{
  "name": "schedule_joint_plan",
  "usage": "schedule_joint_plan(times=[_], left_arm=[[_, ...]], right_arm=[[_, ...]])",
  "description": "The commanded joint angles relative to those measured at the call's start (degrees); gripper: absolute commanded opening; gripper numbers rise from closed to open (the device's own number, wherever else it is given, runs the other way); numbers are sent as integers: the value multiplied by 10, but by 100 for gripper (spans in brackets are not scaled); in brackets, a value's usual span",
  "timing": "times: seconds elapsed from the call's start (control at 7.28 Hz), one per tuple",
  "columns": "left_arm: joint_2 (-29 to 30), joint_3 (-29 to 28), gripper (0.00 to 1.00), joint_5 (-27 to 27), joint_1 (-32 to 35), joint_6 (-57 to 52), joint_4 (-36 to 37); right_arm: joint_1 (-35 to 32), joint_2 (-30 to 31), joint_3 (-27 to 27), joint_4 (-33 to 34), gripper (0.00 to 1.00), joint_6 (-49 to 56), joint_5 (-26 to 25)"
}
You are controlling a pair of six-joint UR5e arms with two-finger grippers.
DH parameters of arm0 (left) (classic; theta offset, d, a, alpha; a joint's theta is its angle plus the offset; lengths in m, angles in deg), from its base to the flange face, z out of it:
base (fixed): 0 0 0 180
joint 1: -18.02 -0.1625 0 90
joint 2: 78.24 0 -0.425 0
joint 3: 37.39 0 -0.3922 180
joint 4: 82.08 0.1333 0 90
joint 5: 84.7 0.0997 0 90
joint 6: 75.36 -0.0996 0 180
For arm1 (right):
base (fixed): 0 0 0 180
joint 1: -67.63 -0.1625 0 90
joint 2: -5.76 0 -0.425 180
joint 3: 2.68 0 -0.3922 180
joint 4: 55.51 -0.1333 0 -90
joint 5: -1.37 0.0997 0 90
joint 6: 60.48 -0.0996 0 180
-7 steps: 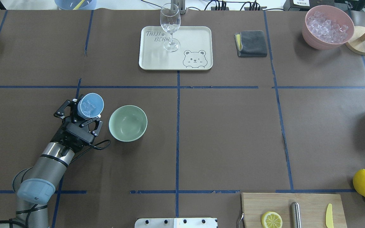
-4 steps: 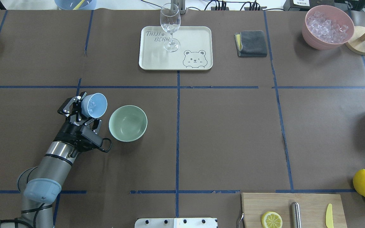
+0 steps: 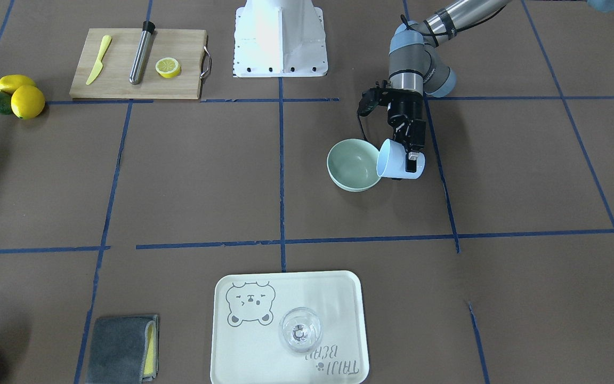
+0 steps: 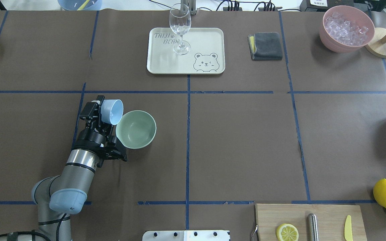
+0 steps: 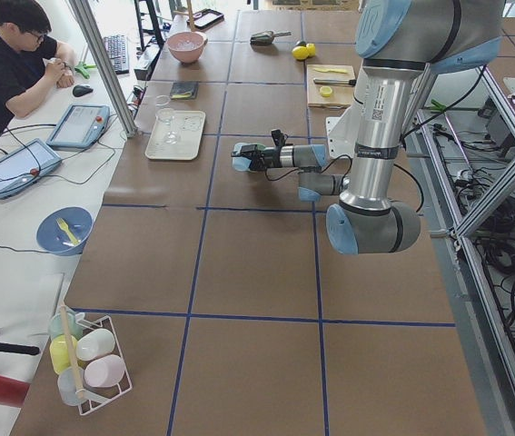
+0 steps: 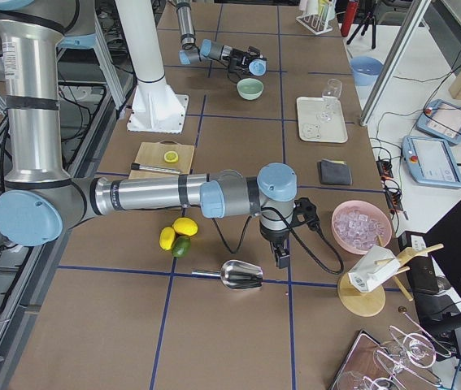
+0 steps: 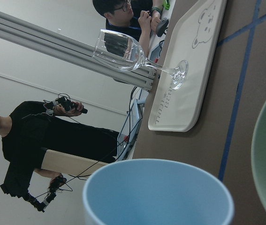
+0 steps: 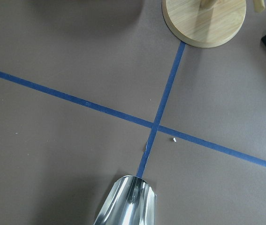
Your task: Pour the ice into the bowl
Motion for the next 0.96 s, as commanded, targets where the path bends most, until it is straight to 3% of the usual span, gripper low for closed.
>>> schedule_joint_plan(times=[0.0,0.55,0.82], left_arm=[[0,0,0,4,-1,-73,3],[1,5,0,18,-3,-182,0],[1,4,0,26,-9,-185,0]], right_arm=[[0,0,-1,0,100,0,0],[-1,0,-1,0,100,0,0],[-1,0,-1,0,100,0,0]])
